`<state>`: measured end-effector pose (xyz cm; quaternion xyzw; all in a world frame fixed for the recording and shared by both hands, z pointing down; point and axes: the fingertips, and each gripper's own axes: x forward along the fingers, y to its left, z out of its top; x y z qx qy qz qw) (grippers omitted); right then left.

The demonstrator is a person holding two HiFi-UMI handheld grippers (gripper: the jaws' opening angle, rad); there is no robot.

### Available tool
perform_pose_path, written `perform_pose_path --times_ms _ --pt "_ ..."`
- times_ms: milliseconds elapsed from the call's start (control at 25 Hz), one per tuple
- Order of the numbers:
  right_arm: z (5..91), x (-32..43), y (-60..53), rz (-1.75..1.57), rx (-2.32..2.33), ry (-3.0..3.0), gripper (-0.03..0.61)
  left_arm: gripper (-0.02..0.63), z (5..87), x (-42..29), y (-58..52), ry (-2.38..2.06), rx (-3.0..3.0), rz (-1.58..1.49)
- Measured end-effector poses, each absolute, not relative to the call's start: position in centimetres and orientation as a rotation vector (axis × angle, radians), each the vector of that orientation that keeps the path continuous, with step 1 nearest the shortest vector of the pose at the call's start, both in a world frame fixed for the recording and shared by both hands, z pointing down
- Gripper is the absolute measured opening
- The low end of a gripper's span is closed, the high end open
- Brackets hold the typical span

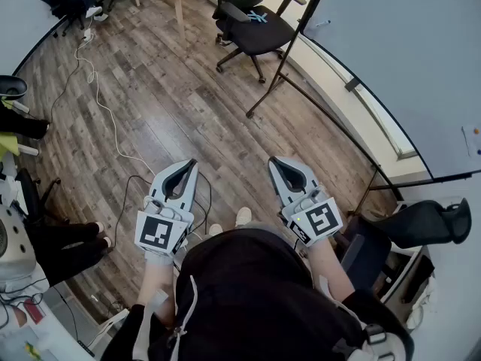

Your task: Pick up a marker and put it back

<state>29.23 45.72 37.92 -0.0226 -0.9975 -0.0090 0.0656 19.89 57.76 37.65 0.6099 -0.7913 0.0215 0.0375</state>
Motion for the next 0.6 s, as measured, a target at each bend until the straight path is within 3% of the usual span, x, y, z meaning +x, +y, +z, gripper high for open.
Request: perform_pose_path --times_ms 480,600 --pt "36.6 28.9 37.4 -0.027 -0.002 -3.069 0.020 0.006 36.9 19.7 49.8 -2.456 1.875 0.154" --pt "37.3 29.1 35.0 -0.008 0.034 -3.064 0.072 0.006 37.2 20.0 47.6 -2.447 1.884 0.169"
